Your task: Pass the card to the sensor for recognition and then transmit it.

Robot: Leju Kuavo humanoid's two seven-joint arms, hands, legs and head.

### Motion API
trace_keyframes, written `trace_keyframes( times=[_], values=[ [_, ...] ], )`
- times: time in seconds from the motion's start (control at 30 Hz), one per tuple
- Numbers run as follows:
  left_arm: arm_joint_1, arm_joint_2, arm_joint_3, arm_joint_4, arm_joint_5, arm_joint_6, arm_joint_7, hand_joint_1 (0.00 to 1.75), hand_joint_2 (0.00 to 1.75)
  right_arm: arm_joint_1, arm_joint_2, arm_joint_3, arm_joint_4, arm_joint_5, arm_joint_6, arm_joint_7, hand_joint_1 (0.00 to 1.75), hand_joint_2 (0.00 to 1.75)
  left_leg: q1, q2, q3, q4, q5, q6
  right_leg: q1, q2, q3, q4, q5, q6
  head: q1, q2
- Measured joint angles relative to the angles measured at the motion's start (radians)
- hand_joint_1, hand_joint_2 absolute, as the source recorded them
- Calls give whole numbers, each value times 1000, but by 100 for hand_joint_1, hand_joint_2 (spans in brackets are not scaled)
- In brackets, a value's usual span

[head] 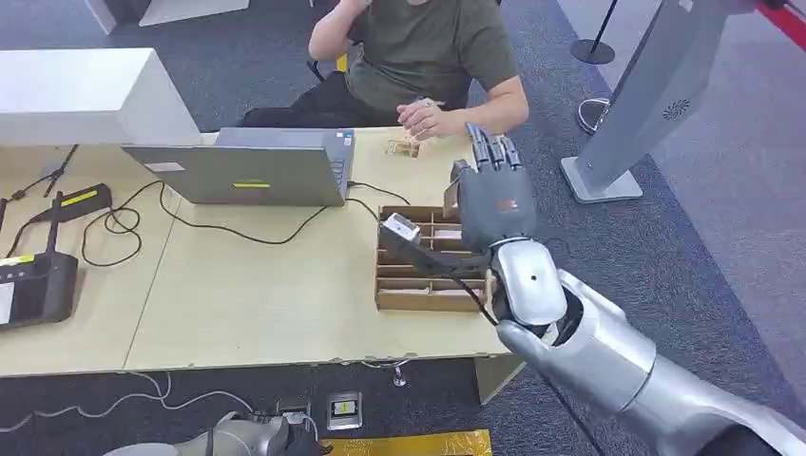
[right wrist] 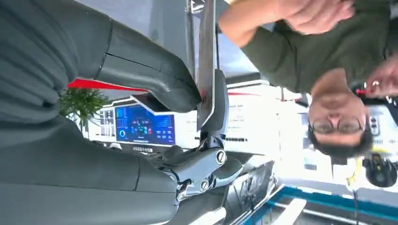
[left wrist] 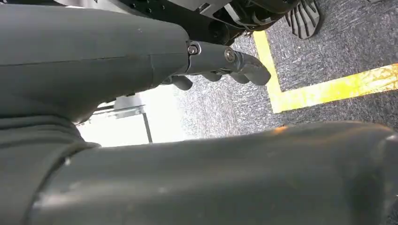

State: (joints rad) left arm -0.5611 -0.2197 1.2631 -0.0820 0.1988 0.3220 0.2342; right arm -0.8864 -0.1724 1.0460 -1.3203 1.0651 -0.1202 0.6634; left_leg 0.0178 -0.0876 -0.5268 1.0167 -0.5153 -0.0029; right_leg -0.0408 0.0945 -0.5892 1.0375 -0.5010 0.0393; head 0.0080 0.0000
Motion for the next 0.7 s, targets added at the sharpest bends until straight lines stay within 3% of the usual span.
trace_keyframes(
  times=[0.13, 0.4, 0.7],
  values=[
    [0, 0, 0, 0, 0, -4, 0, 0, 0, -1, -8, -15, -21, -20, -20, -4, 175, 175, 0, 0, 0, 0, 0, 0, 0, 0, 0, 0, 0, 0, 0, 0],
    [1, -11, -1, 0, 0, -4, 0, 0, 0, 7, -14, -86, 14, -133, -273, -71, 175, 175, 0, 0, 0, 0, 0, 0, 0, 0, 0, 0, 0, 0, 0, 0],
    [0, -28, -2, 0, 0, -11, 0, 0, 0, 6, -15, -130, 115, -122, -291, -83, 175, 175, 0, 0, 0, 0, 0, 0, 0, 0, 0, 0, 0, 0, 0, 0]
  ],
)
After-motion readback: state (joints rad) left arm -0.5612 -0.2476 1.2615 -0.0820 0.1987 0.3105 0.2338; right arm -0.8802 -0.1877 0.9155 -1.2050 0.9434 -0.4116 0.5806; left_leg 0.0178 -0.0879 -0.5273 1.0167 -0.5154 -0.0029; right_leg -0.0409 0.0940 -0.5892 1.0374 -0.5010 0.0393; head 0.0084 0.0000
